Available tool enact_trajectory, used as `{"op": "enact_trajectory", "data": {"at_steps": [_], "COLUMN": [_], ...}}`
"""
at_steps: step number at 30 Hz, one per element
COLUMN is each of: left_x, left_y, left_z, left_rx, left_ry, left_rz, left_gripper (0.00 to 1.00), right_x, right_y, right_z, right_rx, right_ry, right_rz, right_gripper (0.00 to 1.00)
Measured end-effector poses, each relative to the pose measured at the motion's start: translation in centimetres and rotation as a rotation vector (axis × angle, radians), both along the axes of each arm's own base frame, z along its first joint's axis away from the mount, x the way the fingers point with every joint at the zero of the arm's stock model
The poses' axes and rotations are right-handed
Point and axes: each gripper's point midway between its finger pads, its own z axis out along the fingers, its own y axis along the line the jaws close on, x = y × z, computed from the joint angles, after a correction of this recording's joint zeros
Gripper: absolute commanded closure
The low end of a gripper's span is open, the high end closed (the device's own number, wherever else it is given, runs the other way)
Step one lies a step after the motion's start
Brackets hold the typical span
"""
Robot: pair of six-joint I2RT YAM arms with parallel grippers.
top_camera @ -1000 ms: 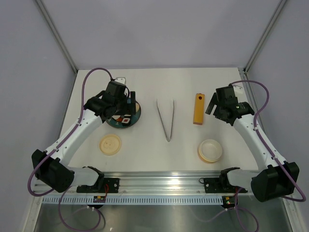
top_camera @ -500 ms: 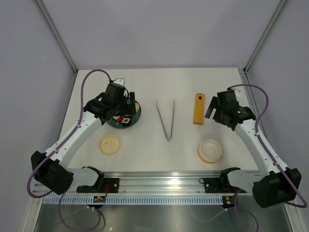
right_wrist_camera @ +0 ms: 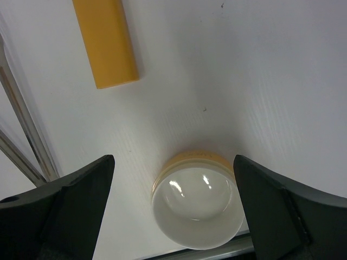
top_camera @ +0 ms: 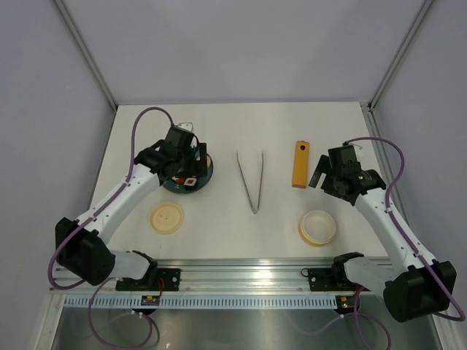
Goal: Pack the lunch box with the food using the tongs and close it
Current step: Adjust the packing box at the center of the board.
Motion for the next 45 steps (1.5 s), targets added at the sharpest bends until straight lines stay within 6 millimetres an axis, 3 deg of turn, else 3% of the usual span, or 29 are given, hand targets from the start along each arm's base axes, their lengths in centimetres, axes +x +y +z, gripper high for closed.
{"op": "enact_trajectory", "data": {"at_steps": [4, 9, 16, 21, 27, 35, 41, 45], "left_x": [1.4, 3.0, 2.9, 2.5, 2.3, 2.2, 1.8, 1.4], "left_y": [-0.6, -1.4, -1.9, -1.8, -1.7, -1.9, -2.1, -2.1], "left_z": [-0.9, -1.5, -1.4, -1.5, -1.6, -1.7, -2.3, -2.7], "left_rx": [0.001, -0.026, -0.052, -0.064, -0.077, -0.088, -0.097, -0.100], "left_ry": [0.057, 0.091, 0.098, 0.099, 0.109, 0.114, 0.134, 0.145], "left_rz": [0.012, 0.025, 0.021, 0.024, 0.026, 0.017, 0.005, -0.002], "left_gripper": [0.22, 0.24, 0.23, 0.19, 0.17, 0.16, 0.15, 0.14], "right_x": [-0.4, -0.7, -1.6, -2.8, -5.2, -8.5, -9.2, -9.5], "right_y": [0.0, 0.0, 0.7, 1.4, 0.3, -2.2, -2.9, -2.6], "right_z": [-0.2, 0.1, 0.1, -1.4, -3.6, -4.8, -3.7, -4.7], "right_rx": [0.006, 0.019, 0.078, 0.137, 0.140, 0.119, 0.179, 0.213], "right_ry": [0.002, -0.007, 0.012, 0.067, 0.158, 0.183, 0.103, 0.106], "right_rz": [-0.007, -0.010, -0.028, -0.068, -0.246, -0.558, -0.705, -0.752], "right_gripper": [0.01, 0.00, 0.00, 0.01, 0.00, 0.00, 0.00, 0.00]}}
